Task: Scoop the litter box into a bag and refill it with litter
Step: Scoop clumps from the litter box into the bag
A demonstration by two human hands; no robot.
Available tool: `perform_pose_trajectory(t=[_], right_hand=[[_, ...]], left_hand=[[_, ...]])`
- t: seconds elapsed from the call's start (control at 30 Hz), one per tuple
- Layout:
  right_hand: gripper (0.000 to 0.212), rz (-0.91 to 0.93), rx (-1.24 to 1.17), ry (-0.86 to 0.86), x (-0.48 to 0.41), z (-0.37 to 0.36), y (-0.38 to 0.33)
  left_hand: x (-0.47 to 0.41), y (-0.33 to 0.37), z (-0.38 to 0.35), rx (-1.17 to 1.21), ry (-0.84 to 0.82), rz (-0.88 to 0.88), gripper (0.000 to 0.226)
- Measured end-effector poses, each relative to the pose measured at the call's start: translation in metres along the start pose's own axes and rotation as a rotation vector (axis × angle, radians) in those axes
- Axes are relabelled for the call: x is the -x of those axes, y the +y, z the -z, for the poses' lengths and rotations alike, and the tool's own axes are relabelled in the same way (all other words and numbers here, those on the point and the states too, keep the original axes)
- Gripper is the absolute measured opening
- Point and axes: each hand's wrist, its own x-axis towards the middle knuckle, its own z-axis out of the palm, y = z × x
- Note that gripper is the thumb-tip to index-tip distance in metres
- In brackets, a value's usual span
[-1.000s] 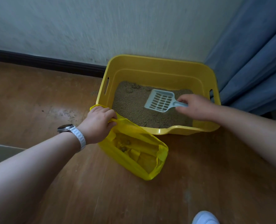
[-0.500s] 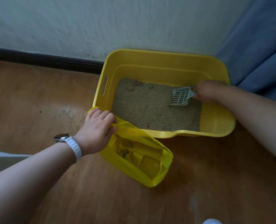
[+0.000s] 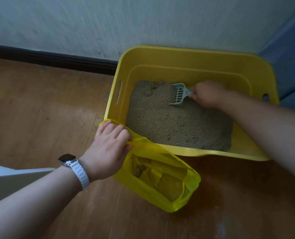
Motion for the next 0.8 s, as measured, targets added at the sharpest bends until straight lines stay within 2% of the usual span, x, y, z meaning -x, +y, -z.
perform_pose_trajectory(t=[0.47,0.6,0.8], right_hand=[[0.024,0.078,-0.097,0.009,-0.038,-0.008,-0.044],[0.027,0.104,-0.076,0.074,-0.043,-0.013,-0.057],[0.027,0.069,-0.339,0.053,-0.043,-0.024,-0.055]], left_hand=[[0.0,0.001,0.001,0.02,-0.004,0.005,0.018],[0.0,0.0,0.001,0.022,-0.008,-0.004,0.018],[0.0,0.002,0.001,0.025,-0.015,0.024,0.018]])
